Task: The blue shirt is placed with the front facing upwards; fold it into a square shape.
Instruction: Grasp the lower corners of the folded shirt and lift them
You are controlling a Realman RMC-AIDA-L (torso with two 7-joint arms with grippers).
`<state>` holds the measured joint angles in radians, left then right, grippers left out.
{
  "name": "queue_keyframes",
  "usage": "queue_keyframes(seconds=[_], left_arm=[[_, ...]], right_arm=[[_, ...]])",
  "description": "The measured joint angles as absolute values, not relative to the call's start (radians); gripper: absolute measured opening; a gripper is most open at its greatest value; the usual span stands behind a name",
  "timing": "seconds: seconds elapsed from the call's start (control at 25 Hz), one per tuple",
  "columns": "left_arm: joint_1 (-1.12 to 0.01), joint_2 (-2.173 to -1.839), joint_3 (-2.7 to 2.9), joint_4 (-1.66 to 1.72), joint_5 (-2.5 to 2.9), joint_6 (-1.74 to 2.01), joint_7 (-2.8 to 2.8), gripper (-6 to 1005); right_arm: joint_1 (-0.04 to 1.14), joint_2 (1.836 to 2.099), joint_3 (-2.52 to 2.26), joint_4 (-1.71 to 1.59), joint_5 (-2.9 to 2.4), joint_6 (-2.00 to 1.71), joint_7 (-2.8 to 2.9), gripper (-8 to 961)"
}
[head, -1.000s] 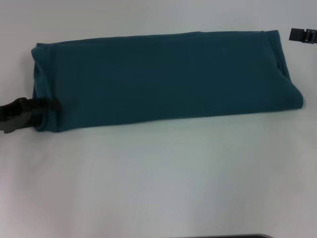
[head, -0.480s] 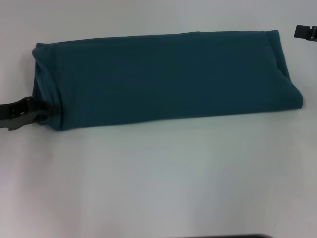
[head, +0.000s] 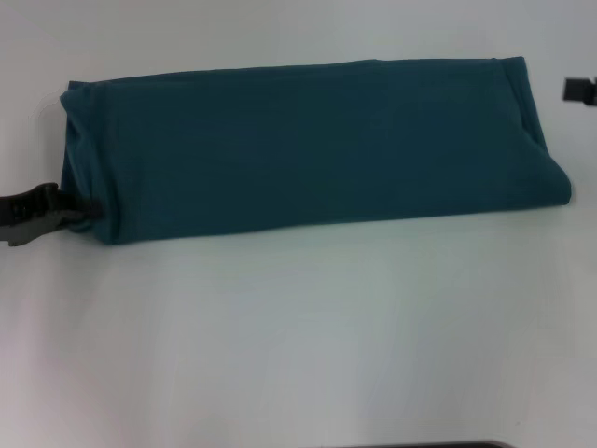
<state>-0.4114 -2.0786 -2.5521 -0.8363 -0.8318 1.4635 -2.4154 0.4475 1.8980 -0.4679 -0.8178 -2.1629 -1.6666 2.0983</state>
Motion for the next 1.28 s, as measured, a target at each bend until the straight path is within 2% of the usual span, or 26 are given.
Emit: queue_keyframes(seconds=[0.2,0.32,0.68,1.28], left_arm=[[-0.41,-2.088,-2.56,-0.89,-0.835,1.517,-2.414,21],[-0.413,-2.091,-2.56,-0.9,-0.837,1.538,-2.41,21],[-0.418,-2.092,-2.559,-0.948,-0.882,1.594,-2.411,21],[-0.42,-2.092,-2.559,-0.954,-0.885,1.597,-2.413,20]], right_arm=[[0.444,1.846,-0.466,-0.818,-2.249,-1.719,2.166,787],[0.443,1.835,-0.467,-0.819,-2.305,-1.712,2.204,785],[0.47,1.868,-0.469,-0.806,-2.428,-1.64,2.23,781],[0.508,1.883,-0.525,-0.688,-2.433,-1.552,2.265,775]])
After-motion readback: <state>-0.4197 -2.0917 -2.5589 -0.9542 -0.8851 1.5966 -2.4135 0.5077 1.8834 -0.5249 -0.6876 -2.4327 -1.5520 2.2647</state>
